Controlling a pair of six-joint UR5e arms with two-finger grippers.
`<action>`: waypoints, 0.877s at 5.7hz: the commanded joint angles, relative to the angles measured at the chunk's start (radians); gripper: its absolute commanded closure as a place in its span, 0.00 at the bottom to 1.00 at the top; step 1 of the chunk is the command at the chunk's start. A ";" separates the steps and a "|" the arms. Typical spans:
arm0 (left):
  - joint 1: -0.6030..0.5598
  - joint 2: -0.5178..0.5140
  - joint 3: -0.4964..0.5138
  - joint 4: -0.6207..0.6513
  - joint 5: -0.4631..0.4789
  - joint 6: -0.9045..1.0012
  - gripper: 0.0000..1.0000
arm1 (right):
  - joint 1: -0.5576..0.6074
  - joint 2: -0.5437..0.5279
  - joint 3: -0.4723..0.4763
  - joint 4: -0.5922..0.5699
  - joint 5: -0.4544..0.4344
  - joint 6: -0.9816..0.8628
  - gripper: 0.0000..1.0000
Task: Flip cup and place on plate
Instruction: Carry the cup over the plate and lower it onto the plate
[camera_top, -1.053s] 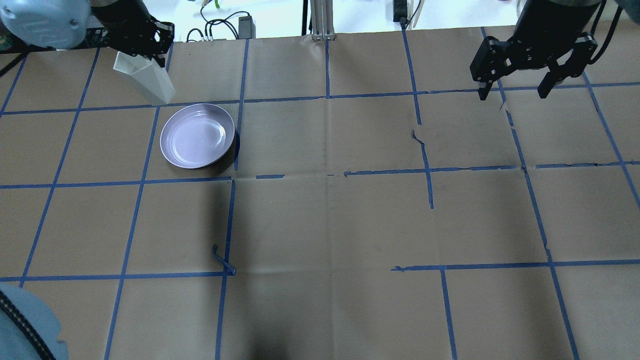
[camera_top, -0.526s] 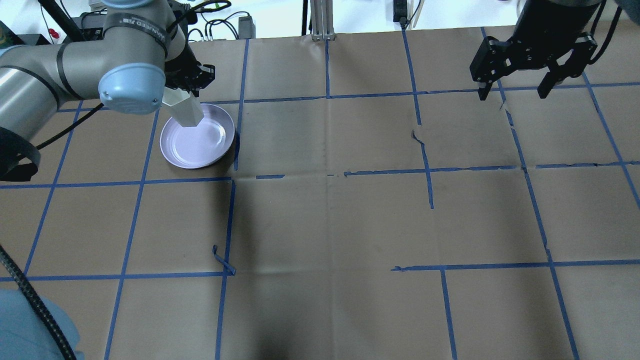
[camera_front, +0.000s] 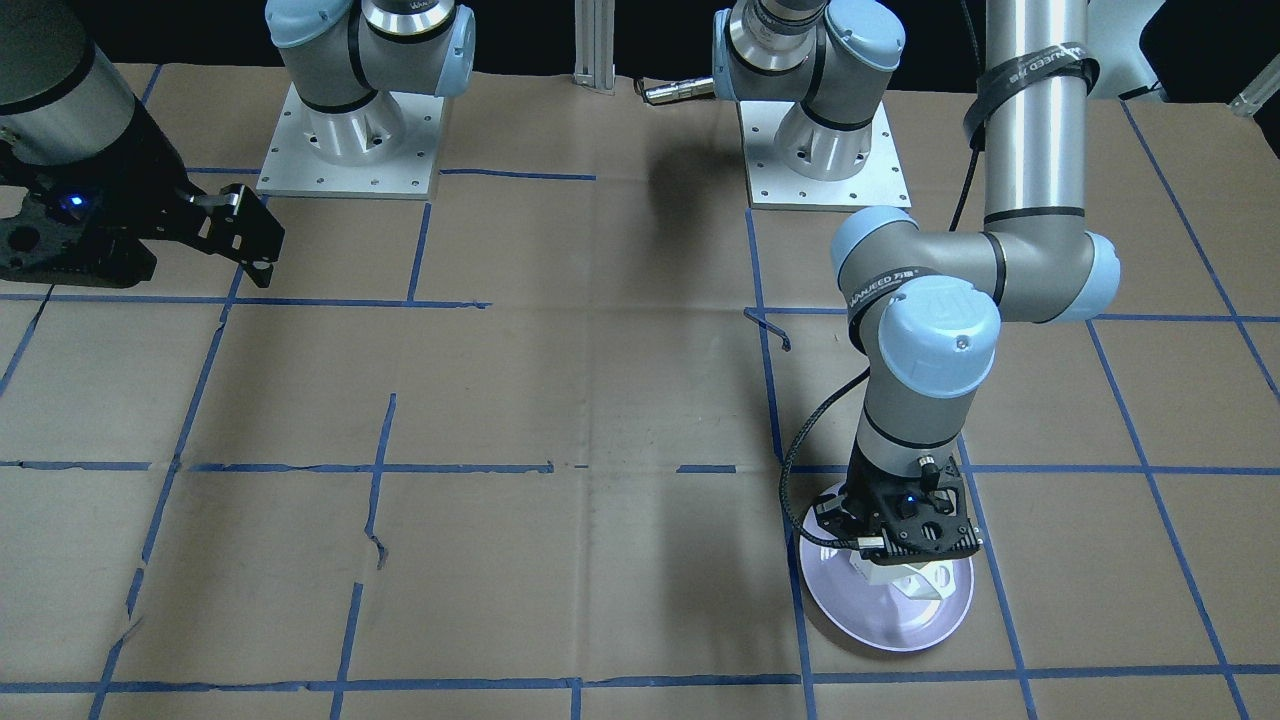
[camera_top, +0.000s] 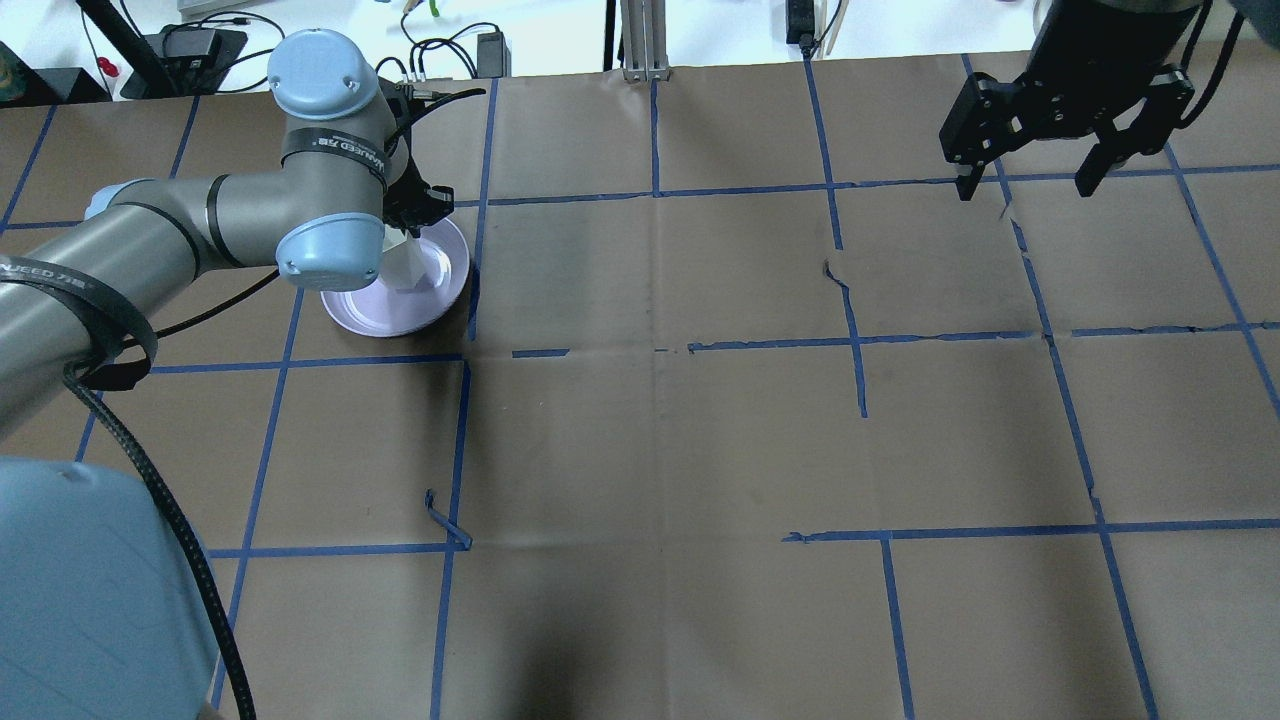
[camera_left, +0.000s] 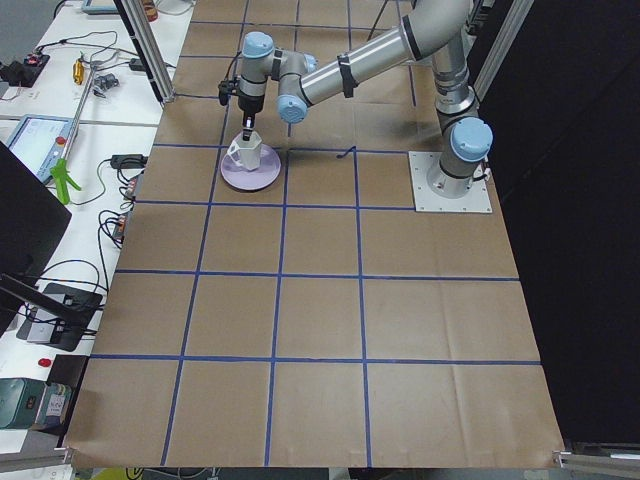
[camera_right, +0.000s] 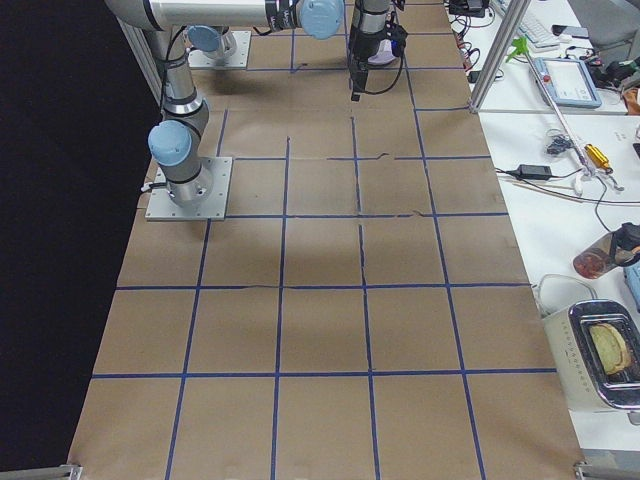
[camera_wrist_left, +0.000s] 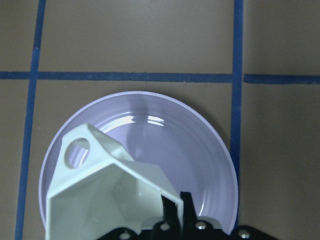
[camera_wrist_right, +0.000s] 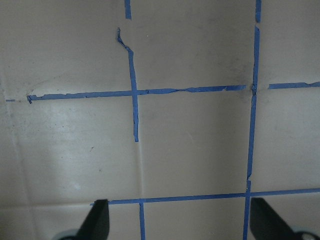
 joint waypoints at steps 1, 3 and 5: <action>0.003 -0.002 0.000 -0.071 0.004 0.003 0.89 | 0.000 0.000 0.000 0.000 0.000 0.000 0.00; 0.037 0.012 0.033 -0.151 0.001 0.003 0.01 | 0.000 0.000 0.000 0.000 0.000 0.000 0.00; 0.037 0.150 0.084 -0.374 -0.002 -0.003 0.01 | 0.000 0.000 0.000 0.000 0.000 0.000 0.00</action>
